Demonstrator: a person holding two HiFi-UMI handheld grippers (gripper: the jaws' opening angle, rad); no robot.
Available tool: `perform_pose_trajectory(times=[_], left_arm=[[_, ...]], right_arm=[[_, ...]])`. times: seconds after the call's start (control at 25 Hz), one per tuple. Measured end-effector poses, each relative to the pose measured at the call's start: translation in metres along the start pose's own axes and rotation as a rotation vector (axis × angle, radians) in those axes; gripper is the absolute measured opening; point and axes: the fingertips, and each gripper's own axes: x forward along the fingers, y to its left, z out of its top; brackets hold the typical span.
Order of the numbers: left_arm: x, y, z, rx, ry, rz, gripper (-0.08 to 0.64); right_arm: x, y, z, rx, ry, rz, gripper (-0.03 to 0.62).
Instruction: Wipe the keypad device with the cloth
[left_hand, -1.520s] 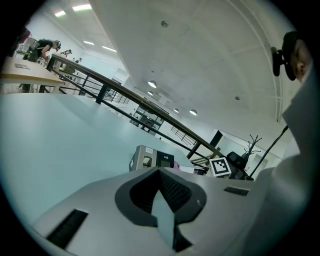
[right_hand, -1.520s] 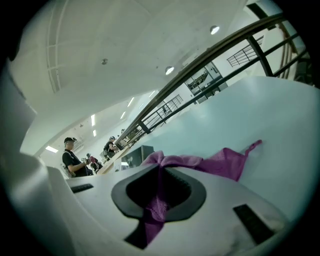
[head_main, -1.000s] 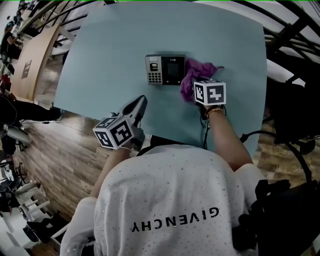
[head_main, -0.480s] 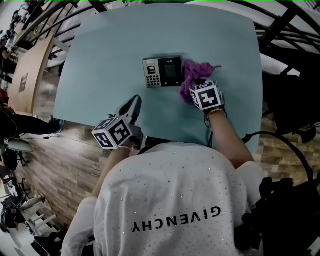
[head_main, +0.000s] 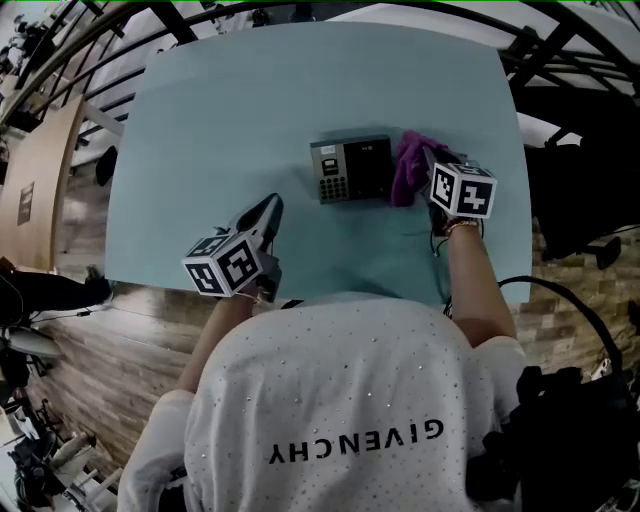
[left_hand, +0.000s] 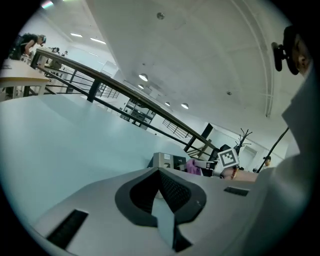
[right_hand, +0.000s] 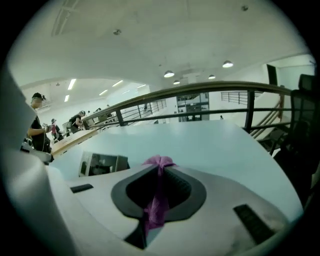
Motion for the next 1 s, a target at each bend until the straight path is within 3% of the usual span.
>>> perform_pose_trajectory(times=[0.24, 0.36, 0.52, 0.72, 1.0], left_arm=[[-0.003, 0.038, 0.026, 0.045, 0.04, -0.021, 0.0], [-0.006, 0.048, 0.026, 0.013, 0.058, -0.07, 0.0], [-0.012, 0.072, 0.022, 0.037, 0.087, -0.063, 0.0], [-0.011, 0.091, 0.014, -0.01, 0.116, -0.095, 0.0], [0.001, 0.088, 0.006, -0.033, 0.119, -0.185, 0.0]], right_arm=[[-0.015, 0.008, 0.113, 0.002, -0.302, -0.085, 0.031], [-0.016, 0.026, 0.137, -0.007, -0.356, -0.072, 0.031], [-0.002, 0.055, 0.113, -0.057, -0.246, -0.07, 0.031], [0.017, 0.097, 0.071, -0.131, -0.092, -0.019, 0.031], [0.033, 0.118, 0.037, -0.225, 0.059, -0.073, 0.031]])
